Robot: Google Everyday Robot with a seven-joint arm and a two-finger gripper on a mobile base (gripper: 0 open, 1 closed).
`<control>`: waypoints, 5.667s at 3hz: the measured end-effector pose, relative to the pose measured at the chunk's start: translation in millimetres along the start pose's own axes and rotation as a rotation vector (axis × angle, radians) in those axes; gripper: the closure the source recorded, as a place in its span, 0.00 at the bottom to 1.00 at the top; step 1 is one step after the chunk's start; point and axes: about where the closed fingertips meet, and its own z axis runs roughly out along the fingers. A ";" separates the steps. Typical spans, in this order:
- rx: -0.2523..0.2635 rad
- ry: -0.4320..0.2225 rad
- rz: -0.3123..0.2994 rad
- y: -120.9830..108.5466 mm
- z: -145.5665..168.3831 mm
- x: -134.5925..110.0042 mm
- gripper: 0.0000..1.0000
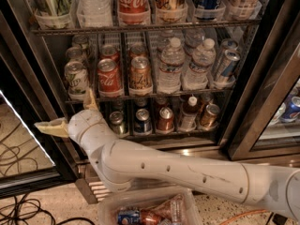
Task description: Pick 7up can from middle shelf of fridge
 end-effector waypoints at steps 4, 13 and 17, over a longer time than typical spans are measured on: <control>0.061 0.019 0.007 -0.2 -18.0 0.1 0.33; 0.182 0.019 -0.001 -60.0 32.5 7.9 0.36; 0.161 -0.017 -0.053 -71.9 50.3 -13.9 0.38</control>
Offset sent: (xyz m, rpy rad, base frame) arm 0.0125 -0.0117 -0.0108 0.0121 0.0113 -0.1351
